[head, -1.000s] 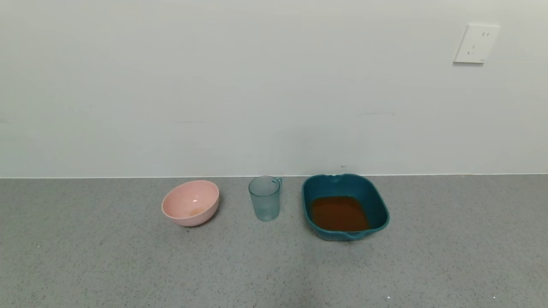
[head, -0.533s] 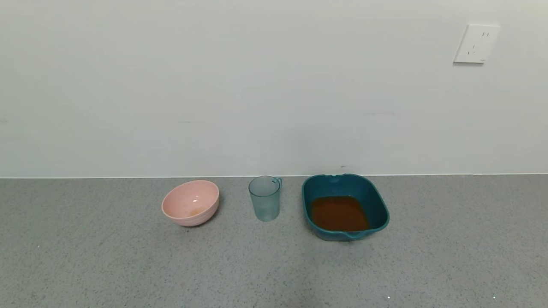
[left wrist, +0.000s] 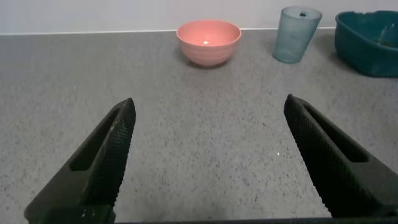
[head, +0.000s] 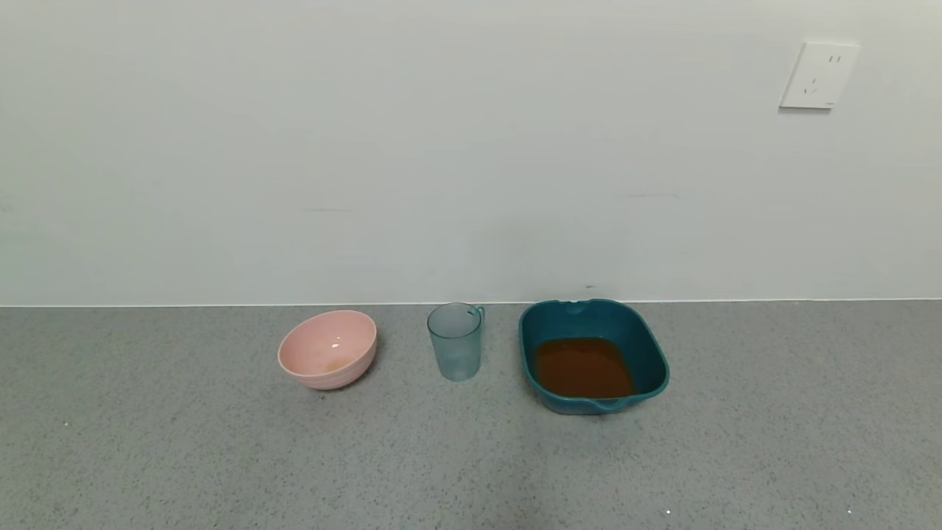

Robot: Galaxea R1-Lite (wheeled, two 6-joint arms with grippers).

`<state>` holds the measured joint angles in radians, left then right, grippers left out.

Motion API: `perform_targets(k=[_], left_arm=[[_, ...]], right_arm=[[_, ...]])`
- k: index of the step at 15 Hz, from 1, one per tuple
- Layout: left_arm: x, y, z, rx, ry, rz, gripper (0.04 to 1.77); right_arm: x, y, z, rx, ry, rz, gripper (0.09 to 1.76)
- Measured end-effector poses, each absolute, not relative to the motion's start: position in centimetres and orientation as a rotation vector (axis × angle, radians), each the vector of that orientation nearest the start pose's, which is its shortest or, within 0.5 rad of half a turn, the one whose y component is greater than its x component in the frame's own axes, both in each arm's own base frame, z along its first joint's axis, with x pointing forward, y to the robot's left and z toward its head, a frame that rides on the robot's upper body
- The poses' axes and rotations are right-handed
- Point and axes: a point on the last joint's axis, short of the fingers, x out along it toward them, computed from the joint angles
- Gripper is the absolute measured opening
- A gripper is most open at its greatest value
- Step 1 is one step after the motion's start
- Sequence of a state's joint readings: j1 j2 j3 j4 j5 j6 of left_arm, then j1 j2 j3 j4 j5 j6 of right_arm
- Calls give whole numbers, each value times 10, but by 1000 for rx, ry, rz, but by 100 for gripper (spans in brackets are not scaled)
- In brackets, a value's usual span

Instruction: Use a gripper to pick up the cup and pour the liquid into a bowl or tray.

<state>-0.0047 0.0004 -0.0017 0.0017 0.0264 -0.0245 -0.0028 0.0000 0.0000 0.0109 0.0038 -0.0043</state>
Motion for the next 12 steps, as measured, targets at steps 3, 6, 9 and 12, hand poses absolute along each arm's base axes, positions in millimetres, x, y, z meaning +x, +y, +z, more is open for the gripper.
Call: perform_targets(k=[3, 6, 9, 12], left_arm=[[-23, 1, 75, -48, 3, 22, 172], [-23, 1, 75, -40, 3, 21, 172], [-23, 1, 75, -52, 3, 24, 172], [-23, 1, 75, -44, 3, 25, 172]], right_arm=[[-23, 0, 74, -4, 11, 2, 171], [-23, 0, 74, -4, 11, 1, 171], [-23, 0, 74, -4, 11, 1, 171], [-23, 0, 74, -4, 11, 2, 171]])
